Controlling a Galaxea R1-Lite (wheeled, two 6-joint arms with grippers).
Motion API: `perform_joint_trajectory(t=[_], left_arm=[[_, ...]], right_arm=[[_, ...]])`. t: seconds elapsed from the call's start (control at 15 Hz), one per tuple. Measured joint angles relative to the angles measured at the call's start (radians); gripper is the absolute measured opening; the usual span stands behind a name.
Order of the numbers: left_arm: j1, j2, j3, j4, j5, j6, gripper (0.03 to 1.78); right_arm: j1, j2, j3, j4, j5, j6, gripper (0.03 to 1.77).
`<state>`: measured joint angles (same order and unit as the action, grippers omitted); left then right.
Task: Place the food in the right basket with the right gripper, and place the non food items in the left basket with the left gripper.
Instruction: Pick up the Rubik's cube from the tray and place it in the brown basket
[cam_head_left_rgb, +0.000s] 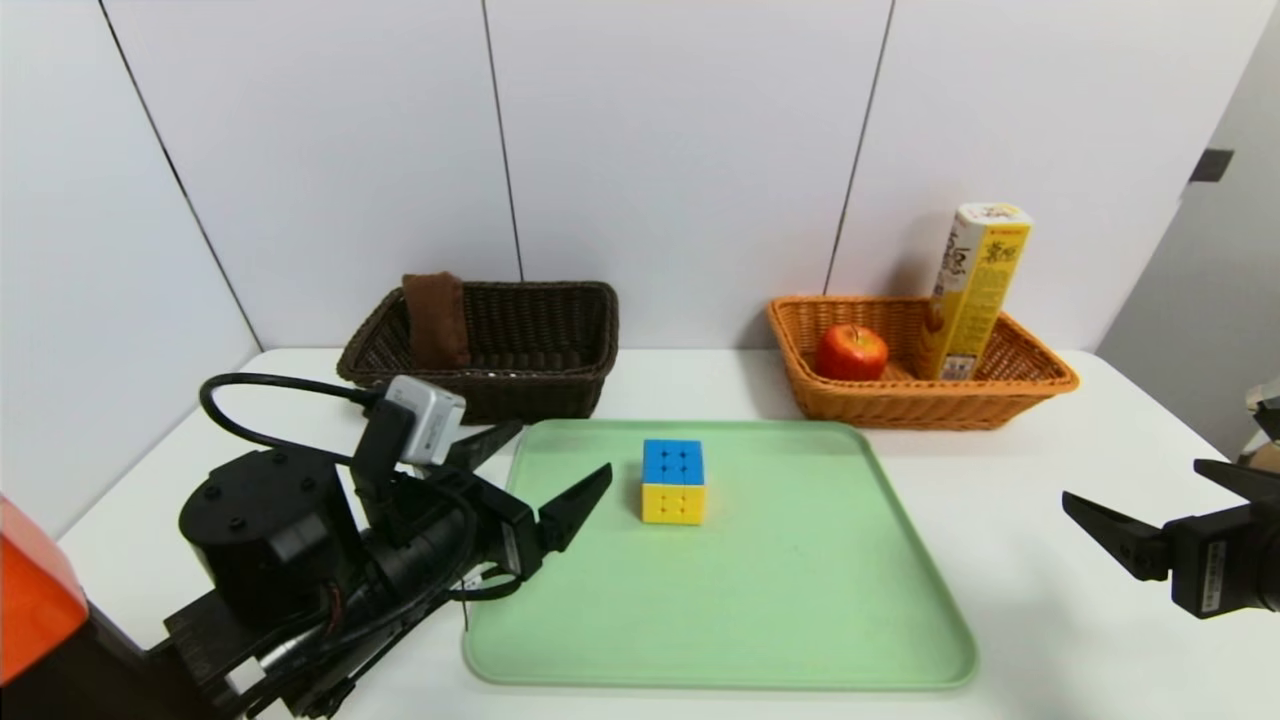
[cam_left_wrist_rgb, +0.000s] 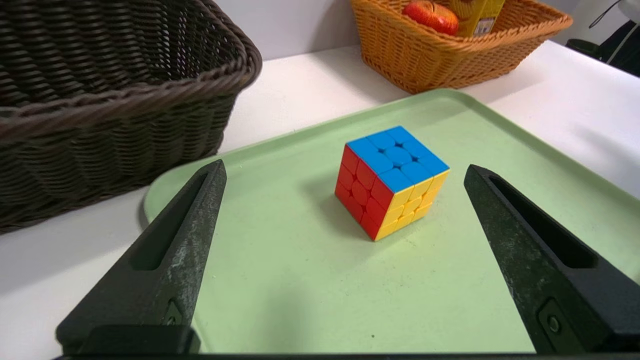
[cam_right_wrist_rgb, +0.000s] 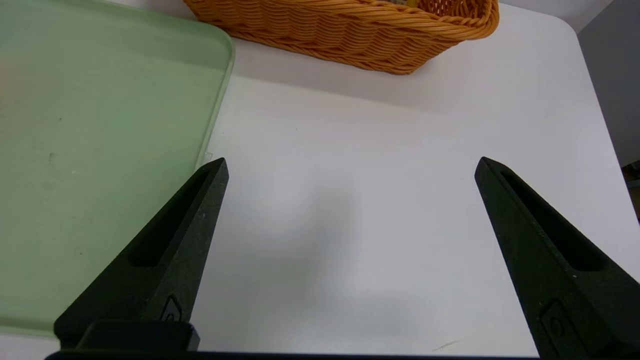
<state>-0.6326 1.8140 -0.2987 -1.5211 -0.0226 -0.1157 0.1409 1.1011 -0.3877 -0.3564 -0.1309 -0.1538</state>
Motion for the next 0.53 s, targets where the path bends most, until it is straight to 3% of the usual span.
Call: perform_joint_trajectory(t=[0.53], left_arm=[[-0.069,0.123,-0.058,0.000,0.011,0.014,1.69]], right_arm=[[0.000,0.002,0.009,0.002,0.000,0.001,1.70]])
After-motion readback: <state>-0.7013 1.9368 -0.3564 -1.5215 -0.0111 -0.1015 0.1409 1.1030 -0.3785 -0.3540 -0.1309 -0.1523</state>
